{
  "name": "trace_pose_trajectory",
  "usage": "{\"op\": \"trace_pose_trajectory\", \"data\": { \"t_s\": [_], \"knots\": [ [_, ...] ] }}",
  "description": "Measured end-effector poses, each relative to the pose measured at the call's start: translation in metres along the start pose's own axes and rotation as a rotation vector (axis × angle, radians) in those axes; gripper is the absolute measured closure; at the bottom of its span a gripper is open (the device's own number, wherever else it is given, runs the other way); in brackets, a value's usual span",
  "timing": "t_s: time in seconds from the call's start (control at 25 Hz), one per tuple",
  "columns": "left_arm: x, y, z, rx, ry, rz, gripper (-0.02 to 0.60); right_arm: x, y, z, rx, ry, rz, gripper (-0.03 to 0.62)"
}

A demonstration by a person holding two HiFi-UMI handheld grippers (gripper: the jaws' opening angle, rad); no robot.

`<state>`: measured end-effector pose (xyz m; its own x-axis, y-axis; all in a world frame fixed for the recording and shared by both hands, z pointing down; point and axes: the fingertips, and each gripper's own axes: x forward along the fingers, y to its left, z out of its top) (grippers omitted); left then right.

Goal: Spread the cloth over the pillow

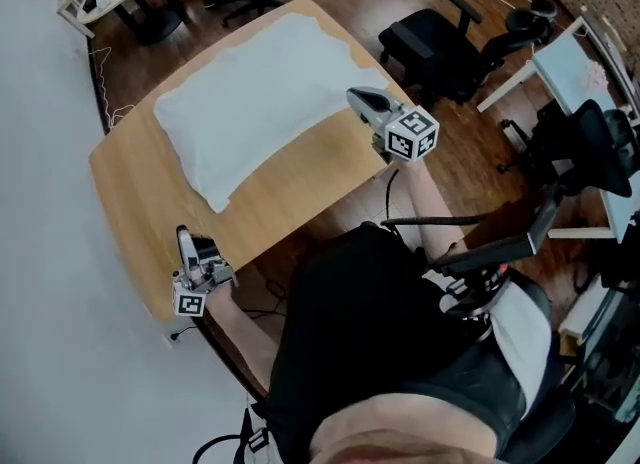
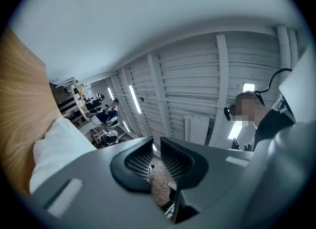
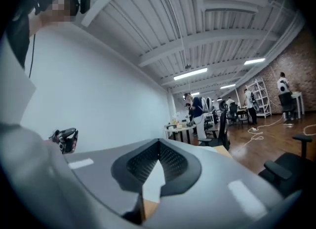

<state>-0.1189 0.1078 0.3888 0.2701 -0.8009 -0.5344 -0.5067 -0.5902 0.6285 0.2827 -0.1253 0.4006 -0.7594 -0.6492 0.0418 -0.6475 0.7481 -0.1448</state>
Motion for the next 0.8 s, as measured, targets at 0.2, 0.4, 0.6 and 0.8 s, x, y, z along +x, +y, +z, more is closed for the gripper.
{"op": "trace_pose_trajectory", "data": {
  "t_s": [0.2, 0.4, 0.6, 0.8],
  "knots": [
    [0.009, -0.027, -0.059, 0.076, 0.071, 0.123, 0.552, -0.057, -0.007, 0.025, 0.117, -0.107, 0.095, 0.591],
    [0.083, -0.081, -0.133, 0.146, 0.238, 0.051, 0.552, -0.095, 0.005, 0.007, 0.292, -0.116, 0.238, 0.592],
    [0.114, -0.129, -0.186, 0.175, 0.319, 0.021, 0.552, -0.117, 0.033, 0.005, 0.367, -0.131, 0.391, 0.592],
    [0.124, -0.163, -0.220, 0.247, 0.393, 0.024, 0.552, -0.129, 0.015, 0.007, 0.365, -0.141, 0.446, 0.592]
  ]
}}
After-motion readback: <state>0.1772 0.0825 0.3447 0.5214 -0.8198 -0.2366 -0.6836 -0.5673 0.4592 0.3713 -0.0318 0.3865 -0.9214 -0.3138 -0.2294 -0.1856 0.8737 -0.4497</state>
